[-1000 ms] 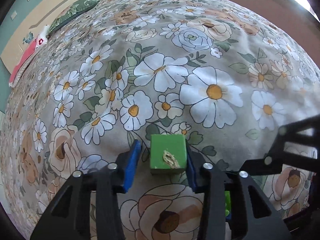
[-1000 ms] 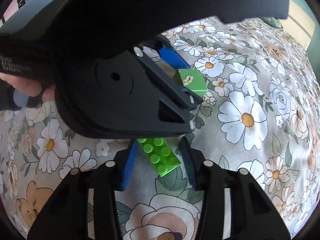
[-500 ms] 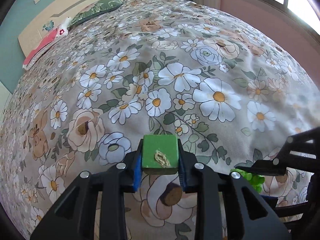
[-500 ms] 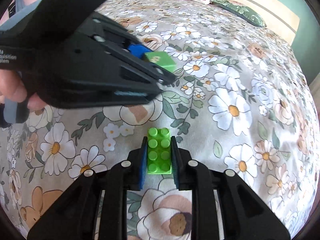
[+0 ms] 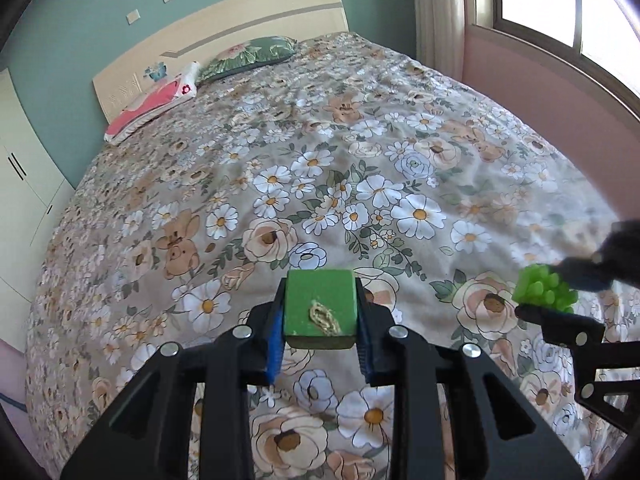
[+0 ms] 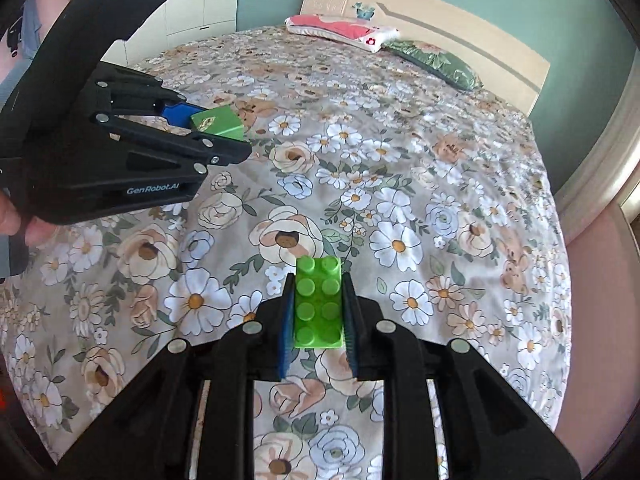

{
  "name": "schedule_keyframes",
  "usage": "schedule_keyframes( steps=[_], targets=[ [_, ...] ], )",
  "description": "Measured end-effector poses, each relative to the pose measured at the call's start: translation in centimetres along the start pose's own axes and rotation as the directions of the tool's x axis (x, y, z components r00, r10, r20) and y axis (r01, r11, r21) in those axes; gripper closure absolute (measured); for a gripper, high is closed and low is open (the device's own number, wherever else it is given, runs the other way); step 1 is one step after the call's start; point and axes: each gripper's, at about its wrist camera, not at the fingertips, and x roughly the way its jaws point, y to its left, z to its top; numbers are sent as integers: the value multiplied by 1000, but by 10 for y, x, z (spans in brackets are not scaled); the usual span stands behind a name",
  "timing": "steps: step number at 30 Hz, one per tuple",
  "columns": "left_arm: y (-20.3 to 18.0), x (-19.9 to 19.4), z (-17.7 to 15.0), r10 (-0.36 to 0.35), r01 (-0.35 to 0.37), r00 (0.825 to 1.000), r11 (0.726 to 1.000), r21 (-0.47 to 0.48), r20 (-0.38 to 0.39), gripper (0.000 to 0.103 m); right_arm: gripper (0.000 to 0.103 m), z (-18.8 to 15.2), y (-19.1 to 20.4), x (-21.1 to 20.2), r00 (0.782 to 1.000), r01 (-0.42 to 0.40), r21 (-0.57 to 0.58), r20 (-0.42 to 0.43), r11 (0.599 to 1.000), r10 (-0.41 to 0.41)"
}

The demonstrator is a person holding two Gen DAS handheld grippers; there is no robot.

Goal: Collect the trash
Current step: 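Carry the green cube and green brick with both tools over the bin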

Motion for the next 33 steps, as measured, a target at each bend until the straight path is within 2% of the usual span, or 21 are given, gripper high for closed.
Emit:
schedule_keyframes(
  steps=[3,7,11,18,24,33],
  targets=[
    [5,-56,-17,16,-15,999,999,-28,30,71,80,4,13,-54,999,25,6,38,1000,-25],
    [11,-128,-49,41,-40,999,997,-70,24,71,80,-2,43,-135,996,12,5,91,1000,-12],
    [11,-211,-82,91,-88,995,994,-72,43,71,80,-17,78,-213,993,33,-18,116,999,-31],
    [9,-337,-133,118,-104,987,986,-130,106,71,80,-51,127,-341,982,58,-22,183,998,-53],
    [-5,-419,-167,138,-118,976,985,-123,169,71,80,-81,156,-433,966,111,-26,239,993,-102],
    [-23,-500,-205,140,-120,963,988,-98,229,71,80,-116,195,-530,942,149,-47,310,988,-128]
  ],
)
